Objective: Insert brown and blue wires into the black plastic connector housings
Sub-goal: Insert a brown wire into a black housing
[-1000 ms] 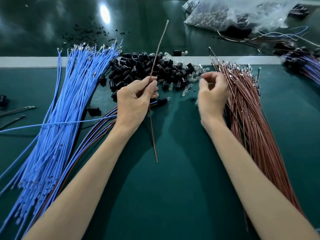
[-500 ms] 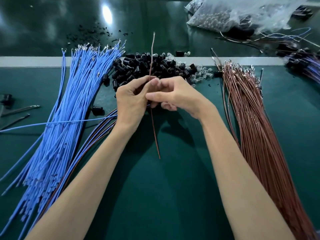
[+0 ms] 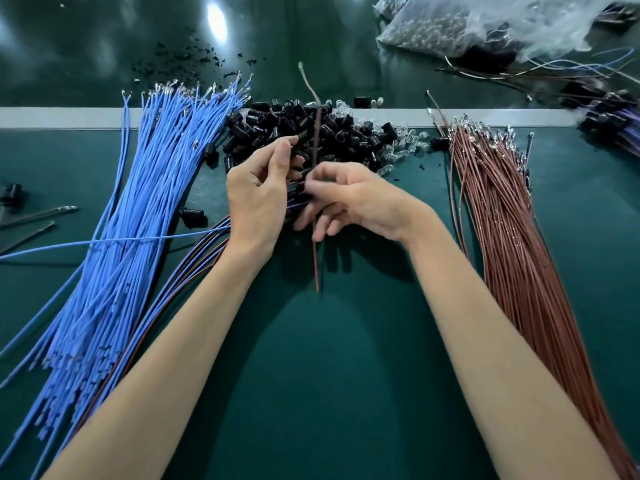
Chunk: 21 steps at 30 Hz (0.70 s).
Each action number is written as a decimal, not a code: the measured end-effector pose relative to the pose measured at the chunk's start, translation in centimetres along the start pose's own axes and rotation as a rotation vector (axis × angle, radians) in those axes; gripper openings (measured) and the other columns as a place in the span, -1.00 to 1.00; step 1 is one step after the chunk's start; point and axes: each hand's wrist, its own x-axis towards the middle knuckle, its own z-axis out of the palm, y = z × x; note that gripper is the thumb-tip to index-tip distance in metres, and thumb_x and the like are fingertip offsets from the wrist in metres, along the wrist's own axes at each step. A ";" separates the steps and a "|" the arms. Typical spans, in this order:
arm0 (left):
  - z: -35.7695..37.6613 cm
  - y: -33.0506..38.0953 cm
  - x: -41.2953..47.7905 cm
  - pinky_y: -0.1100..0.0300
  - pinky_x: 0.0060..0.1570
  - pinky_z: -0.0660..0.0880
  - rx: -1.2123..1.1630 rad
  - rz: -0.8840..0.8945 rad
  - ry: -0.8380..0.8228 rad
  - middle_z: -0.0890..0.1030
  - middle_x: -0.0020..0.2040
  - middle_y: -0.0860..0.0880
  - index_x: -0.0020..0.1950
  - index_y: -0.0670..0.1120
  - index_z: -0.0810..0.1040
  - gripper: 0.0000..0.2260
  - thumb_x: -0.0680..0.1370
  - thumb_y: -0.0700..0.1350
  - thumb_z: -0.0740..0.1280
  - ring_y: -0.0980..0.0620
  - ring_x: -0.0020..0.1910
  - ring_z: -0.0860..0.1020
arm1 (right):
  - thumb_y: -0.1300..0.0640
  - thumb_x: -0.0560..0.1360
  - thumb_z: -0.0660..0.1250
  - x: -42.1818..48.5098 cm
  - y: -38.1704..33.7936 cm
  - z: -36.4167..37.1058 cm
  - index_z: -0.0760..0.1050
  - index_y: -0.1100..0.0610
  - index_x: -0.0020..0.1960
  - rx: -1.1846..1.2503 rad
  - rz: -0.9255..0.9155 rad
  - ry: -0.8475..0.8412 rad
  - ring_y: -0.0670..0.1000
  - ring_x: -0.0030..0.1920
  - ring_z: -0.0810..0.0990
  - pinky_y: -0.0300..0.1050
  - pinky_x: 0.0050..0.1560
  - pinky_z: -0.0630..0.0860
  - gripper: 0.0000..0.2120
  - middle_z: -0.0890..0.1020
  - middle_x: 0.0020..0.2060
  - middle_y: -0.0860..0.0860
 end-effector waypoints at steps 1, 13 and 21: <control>0.0 -0.1 0.1 0.28 -0.09 0.52 0.009 0.000 -0.006 0.62 -0.20 0.05 0.09 -0.10 0.61 -0.84 0.62 -0.20 0.24 0.19 -0.21 0.57 | 0.17 0.65 0.11 -0.4 0.2 -0.6 0.31 0.15 -0.06 0.083 -0.020 0.012 -0.02 -0.45 0.63 -0.32 -0.49 0.49 -0.88 0.69 -0.30 0.13; -0.3 -0.3 -0.3 0.28 0.01 0.52 0.168 0.097 -0.225 0.65 -0.08 0.05 0.02 0.01 0.60 -0.82 0.51 -0.25 0.40 0.16 -0.09 0.61 | 0.21 0.61 0.16 -1.3 1.0 -1.9 0.33 0.15 -0.10 0.356 -0.320 0.339 -0.12 -0.48 0.50 -0.37 -0.49 0.36 -0.90 0.61 -0.34 -0.02; -0.2 0.2 -0.5 0.33 0.06 0.47 0.295 0.207 -0.285 0.50 -0.03 0.01 0.17 -0.10 0.54 -0.73 0.54 -0.37 0.30 0.09 -0.02 0.59 | 0.40 0.53 0.25 -1.0 1.7 -1.5 0.42 0.22 -0.03 0.260 -0.546 0.544 0.00 -0.22 0.68 -0.27 -0.14 0.55 -0.88 0.69 -0.23 0.04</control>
